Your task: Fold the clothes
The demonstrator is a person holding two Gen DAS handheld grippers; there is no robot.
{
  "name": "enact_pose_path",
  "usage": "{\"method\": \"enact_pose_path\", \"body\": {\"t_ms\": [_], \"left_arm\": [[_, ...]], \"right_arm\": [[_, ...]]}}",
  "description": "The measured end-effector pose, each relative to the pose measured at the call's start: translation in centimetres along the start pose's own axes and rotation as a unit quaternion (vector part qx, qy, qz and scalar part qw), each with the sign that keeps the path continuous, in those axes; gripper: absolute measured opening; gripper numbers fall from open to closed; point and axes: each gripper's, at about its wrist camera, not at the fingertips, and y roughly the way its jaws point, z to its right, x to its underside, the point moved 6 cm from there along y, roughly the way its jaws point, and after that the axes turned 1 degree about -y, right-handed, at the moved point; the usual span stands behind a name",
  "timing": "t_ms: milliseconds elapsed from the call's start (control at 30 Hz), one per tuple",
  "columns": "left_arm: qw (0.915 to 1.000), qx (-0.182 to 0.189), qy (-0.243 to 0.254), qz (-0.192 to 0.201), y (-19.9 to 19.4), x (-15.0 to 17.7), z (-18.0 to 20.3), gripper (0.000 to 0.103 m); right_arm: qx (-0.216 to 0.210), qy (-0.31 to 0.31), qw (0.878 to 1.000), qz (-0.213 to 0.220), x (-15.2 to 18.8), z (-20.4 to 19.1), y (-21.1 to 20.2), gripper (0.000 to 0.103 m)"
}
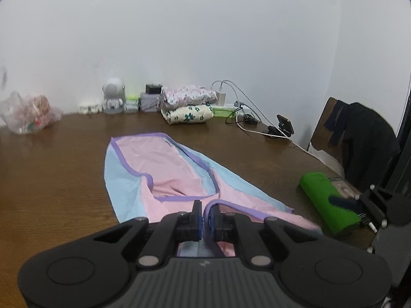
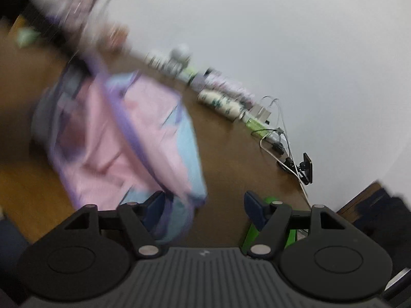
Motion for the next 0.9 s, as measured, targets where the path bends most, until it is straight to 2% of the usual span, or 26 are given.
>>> {"method": "enact_pose_path", "body": {"t_ms": [100, 233, 367, 400, 433, 467, 500, 533, 633, 700, 733, 767, 833, 867, 900], "left_arm": [[1.0, -0.003, -0.005, 0.002, -0.3, 0.1, -0.6, 0.005], [0.9997, -0.003, -0.022, 0.005, -0.8, 0.2, -1.5, 0.005], [0.9992, 0.024, -0.022, 0.023, -2.3, -0.2, -0.6, 0.005], [0.999, 0.031, -0.016, 0.03, -2.7, -0.4, -0.2, 0.005], [0.9987, 0.037, -0.011, 0.034, -3.1, -0.5, 0.0, 0.005], [0.9985, 0.039, -0.009, 0.037, -3.2, -0.7, 0.1, 0.005], [0.9986, 0.037, -0.009, 0.037, -3.1, -0.7, 0.0, 0.005], [0.9988, 0.031, -0.012, 0.036, -3.0, -0.7, -0.3, 0.005], [0.999, 0.015, -0.026, 0.032, -2.8, -0.3, -1.5, 0.005], [0.9991, 0.006, -0.032, 0.026, -2.5, 0.2, -2.4, 0.005], [0.9991, -0.002, -0.037, 0.02, -2.2, 0.6, -2.9, 0.005], [0.999, -0.008, -0.042, 0.014, -1.9, 1.0, -3.4, 0.005], [0.9984, -0.017, -0.054, 0.002, -1.4, 1.8, -4.3, 0.005], [0.998, -0.02, -0.059, -0.004, -1.1, 2.2, -4.6, 0.005], [0.9978, -0.02, -0.063, -0.01, -0.9, 2.6, -4.7, 0.005]], "right_arm": [[0.008, -0.009, 1.0, -0.009, -0.1, -0.6, -0.3, 0.068], [0.076, 0.005, 0.997, -0.007, -1.0, 1.5, -0.5, 0.068], [0.105, 0.001, 0.994, 0.009, -1.9, 2.5, -1.1, 0.071], [0.084, 0.006, 0.996, 0.017, -2.1, 2.3, -1.5, 0.07], [0.044, 0.019, 0.999, 0.023, -2.4, 2.2, -2.0, 0.068], [0.004, 0.033, 0.999, 0.028, -2.7, 2.1, -2.5, 0.051], [-0.03, 0.053, 0.998, 0.024, -2.8, 2.2, -2.8, 0.017], [-0.064, 0.072, 0.995, 0.02, -3.0, 2.3, -3.1, 0.0], [-0.157, 0.128, 0.979, 0.02, -3.3, 3.1, -3.6, 0.0], [-0.231, 0.188, 0.954, 0.022, -3.2, 4.1, -2.5, 0.0], [-0.253, 0.211, 0.944, 0.012, -3.0, 4.5, -1.1, 0.0], [-0.218, 0.207, 0.954, -0.002, -2.7, 4.8, 0.1, 0.002], [-0.148, 0.2, 0.968, -0.03, -2.3, 5.5, 2.4, 0.012], [-0.112, 0.195, 0.973, -0.044, -2.0, 5.8, 3.5, 0.021], [-0.077, 0.191, 0.977, -0.058, -1.8, 6.2, 4.6, 0.036]]}}
